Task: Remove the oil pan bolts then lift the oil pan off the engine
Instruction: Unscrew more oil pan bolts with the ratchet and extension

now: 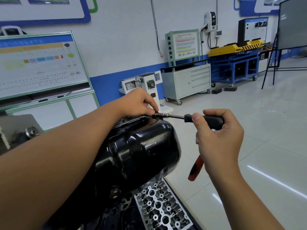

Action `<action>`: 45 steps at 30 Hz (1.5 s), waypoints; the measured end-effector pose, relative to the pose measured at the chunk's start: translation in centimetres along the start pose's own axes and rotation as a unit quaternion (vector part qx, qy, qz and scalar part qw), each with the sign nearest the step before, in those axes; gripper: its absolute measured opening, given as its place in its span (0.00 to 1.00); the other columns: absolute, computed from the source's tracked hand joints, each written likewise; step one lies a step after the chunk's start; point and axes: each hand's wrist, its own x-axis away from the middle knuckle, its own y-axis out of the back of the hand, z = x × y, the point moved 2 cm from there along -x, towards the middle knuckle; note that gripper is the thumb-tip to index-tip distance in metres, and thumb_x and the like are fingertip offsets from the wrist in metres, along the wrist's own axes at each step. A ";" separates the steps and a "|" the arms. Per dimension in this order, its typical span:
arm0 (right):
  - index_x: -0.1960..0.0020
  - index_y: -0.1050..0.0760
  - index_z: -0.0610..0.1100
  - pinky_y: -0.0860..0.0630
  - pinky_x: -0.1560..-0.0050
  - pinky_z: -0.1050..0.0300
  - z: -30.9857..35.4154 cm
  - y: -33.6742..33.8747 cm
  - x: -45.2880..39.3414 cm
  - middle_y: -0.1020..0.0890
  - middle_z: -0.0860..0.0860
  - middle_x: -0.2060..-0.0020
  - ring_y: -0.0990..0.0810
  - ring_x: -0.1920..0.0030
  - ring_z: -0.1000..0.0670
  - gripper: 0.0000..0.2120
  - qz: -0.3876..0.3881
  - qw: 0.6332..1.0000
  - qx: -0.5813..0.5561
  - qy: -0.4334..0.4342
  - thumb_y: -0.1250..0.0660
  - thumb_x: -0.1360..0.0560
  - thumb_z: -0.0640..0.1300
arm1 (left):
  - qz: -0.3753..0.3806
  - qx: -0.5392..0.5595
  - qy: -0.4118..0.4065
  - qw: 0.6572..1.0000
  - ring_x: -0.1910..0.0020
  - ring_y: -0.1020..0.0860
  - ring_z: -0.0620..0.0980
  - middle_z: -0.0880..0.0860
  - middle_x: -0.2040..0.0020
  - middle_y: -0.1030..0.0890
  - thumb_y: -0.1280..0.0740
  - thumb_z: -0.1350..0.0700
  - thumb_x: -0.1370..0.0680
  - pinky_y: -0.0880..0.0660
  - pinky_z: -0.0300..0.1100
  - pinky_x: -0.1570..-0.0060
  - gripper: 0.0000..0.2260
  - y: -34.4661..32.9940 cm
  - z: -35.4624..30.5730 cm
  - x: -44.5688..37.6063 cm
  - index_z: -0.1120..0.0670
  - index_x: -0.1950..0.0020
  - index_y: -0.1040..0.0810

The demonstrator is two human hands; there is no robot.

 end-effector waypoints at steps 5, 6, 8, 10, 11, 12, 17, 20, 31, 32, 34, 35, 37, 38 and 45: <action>0.56 0.24 0.58 0.27 0.62 0.72 0.9 0.0 -0.5 0.18 0.67 0.62 0.19 0.63 0.60 0.10 0.015 0.997 0.055 0.057 0.23 0.26 0.48 | 0.007 0.013 0.003 1.000 0.77 0.36 0.42 0.43 0.78 0.31 0.25 0.62 0.24 0.36 0.32 0.69 0.12 0.0 0.1 -0.1 0.43 0.56 0.14; 0.57 0.24 0.58 0.28 0.61 0.74 1.0 0.1 -0.6 0.18 0.69 0.61 0.20 0.62 0.62 0.10 0.023 0.996 0.066 0.062 0.23 0.26 0.48 | 0.008 0.013 0.003 1.000 0.76 0.36 0.42 0.43 0.78 0.31 0.25 0.61 0.24 0.36 0.32 0.69 0.12 0.0 0.1 -0.1 0.43 0.55 0.14; 0.57 0.24 0.57 0.29 0.61 0.75 1.1 0.1 -0.7 0.19 0.69 0.61 0.20 0.61 0.63 0.10 0.041 0.993 0.082 0.070 0.23 0.26 0.48 | 0.013 0.012 0.005 1.000 0.75 0.35 0.42 0.44 0.76 0.28 0.25 0.61 0.24 0.35 0.34 0.68 0.11 0.0 0.2 -0.1 0.43 0.55 0.13; 0.56 0.24 0.56 0.30 0.61 0.75 0.9 -0.1 -0.4 0.18 0.67 0.61 0.20 0.61 0.62 0.10 0.052 0.992 0.080 0.077 0.23 0.26 0.47 | 0.019 0.014 0.007 1.000 0.74 0.34 0.42 0.47 0.74 0.25 0.25 0.62 0.25 0.35 0.34 0.68 0.10 -0.1 0.2 -0.1 0.46 0.53 0.12; 0.56 0.24 0.56 0.30 0.62 0.75 0.9 -0.1 -0.1 0.18 0.67 0.61 0.20 0.62 0.62 0.10 0.050 0.993 0.072 0.079 0.23 0.25 0.46 | 0.021 0.016 0.009 1.000 0.75 0.33 0.42 0.47 0.74 0.25 0.25 0.62 0.25 0.35 0.33 0.69 0.10 -0.1 0.2 -0.1 0.47 0.53 0.12; 0.56 0.24 0.56 0.29 0.62 0.75 0.8 -0.2 0.2 0.18 0.66 0.62 0.20 0.63 0.62 0.11 0.043 0.994 0.059 0.079 0.23 0.25 0.46 | 0.022 0.017 0.009 1.000 0.75 0.33 0.41 0.47 0.74 0.25 0.25 0.63 0.25 0.35 0.32 0.69 0.10 -0.1 0.2 -0.1 0.47 0.53 0.12; 0.56 0.25 0.59 0.28 0.60 0.74 1.4 -0.7 0.9 0.18 0.66 0.62 0.19 0.62 0.62 0.09 0.009 0.995 0.023 0.097 0.25 0.26 0.49 | 0.030 0.017 0.013 0.999 0.67 0.29 0.50 0.64 0.62 0.17 0.25 0.63 0.25 0.32 0.42 0.61 0.12 -0.1 0.0 -0.1 0.44 0.54 0.12; 0.55 0.25 0.58 0.28 0.59 0.75 1.4 -0.8 1.1 0.18 0.68 0.62 0.18 0.60 0.62 0.11 0.014 0.993 0.036 0.109 0.24 0.25 0.47 | 0.029 0.018 0.016 0.999 0.66 0.28 0.51 0.64 0.60 0.16 0.26 0.63 0.25 0.31 0.43 0.59 0.12 -0.1 0.1 -0.1 0.45 0.54 0.12; 0.56 0.25 0.58 0.29 0.60 0.75 1.0 -0.5 0.7 0.18 0.67 0.62 0.19 0.60 0.64 0.13 0.017 0.993 0.057 0.104 0.23 0.24 0.44 | 0.024 0.014 0.026 0.999 0.66 0.27 0.47 0.58 0.63 0.17 0.26 0.63 0.24 0.31 0.42 0.60 0.10 0.0 0.0 -0.2 0.49 0.51 0.11; 0.55 0.25 0.57 0.29 0.60 0.75 1.1 -0.5 0.6 0.17 0.65 0.63 0.19 0.60 0.63 0.13 0.027 0.992 0.065 0.109 0.23 0.24 0.43 | 0.023 0.015 0.029 0.999 0.65 0.26 0.48 0.59 0.62 0.16 0.26 0.63 0.25 0.31 0.43 0.60 0.10 -0.1 0.0 -0.1 0.49 0.51 0.11; 0.54 0.24 0.54 0.29 0.60 0.76 1.5 -0.3 0.1 0.18 0.62 0.66 0.19 0.60 0.64 0.10 0.061 0.985 0.104 0.122 0.23 0.24 0.44 | 0.023 0.020 0.033 0.999 0.65 0.26 0.49 0.62 0.60 0.16 0.26 0.63 0.25 0.30 0.44 0.59 0.10 -0.1 -0.1 -0.1 0.49 0.51 0.11; 0.52 0.24 0.53 0.30 0.61 0.75 1.9 -0.2 -0.3 0.19 0.63 0.66 0.20 0.59 0.64 0.09 0.083 0.980 0.131 0.126 0.24 0.24 0.46 | 0.024 0.020 0.034 0.999 0.65 0.26 0.49 0.62 0.60 0.16 0.26 0.64 0.25 0.30 0.44 0.59 0.10 -0.1 -0.2 -0.2 0.49 0.51 0.11; 0.53 0.25 0.55 0.29 0.63 0.72 2.6 0.2 -1.1 0.21 0.62 0.69 0.20 0.59 0.62 0.08 0.120 0.967 0.192 0.119 0.29 0.22 0.56 | 0.026 0.011 0.038 0.999 0.66 0.24 0.46 0.57 0.62 0.15 0.27 0.64 0.25 0.28 0.42 0.60 0.11 -0.2 -0.5 -0.3 0.49 0.52 0.11; 0.54 0.26 0.54 0.30 0.66 0.70 2.8 0.4 -1.5 0.20 0.61 0.69 0.21 0.61 0.61 0.12 0.129 0.962 0.215 0.110 0.34 0.21 0.61 | 0.028 0.007 0.039 0.999 0.67 0.23 0.44 0.53 0.64 0.15 0.27 0.64 0.25 0.27 0.41 0.60 0.11 -0.2 -0.7 -0.3 0.48 0.52 0.11; 0.53 0.22 0.47 0.29 0.67 0.66 3.3 0.4 -1.9 0.21 0.57 0.71 0.21 0.64 0.57 0.11 0.156 0.962 0.198 0.105 0.33 0.19 0.54 | 0.026 0.009 0.053 0.998 0.64 0.20 0.39 0.40 0.65 0.15 0.32 0.66 0.25 0.27 0.31 0.63 0.16 -0.3 -1.0 -0.3 0.45 0.55 0.12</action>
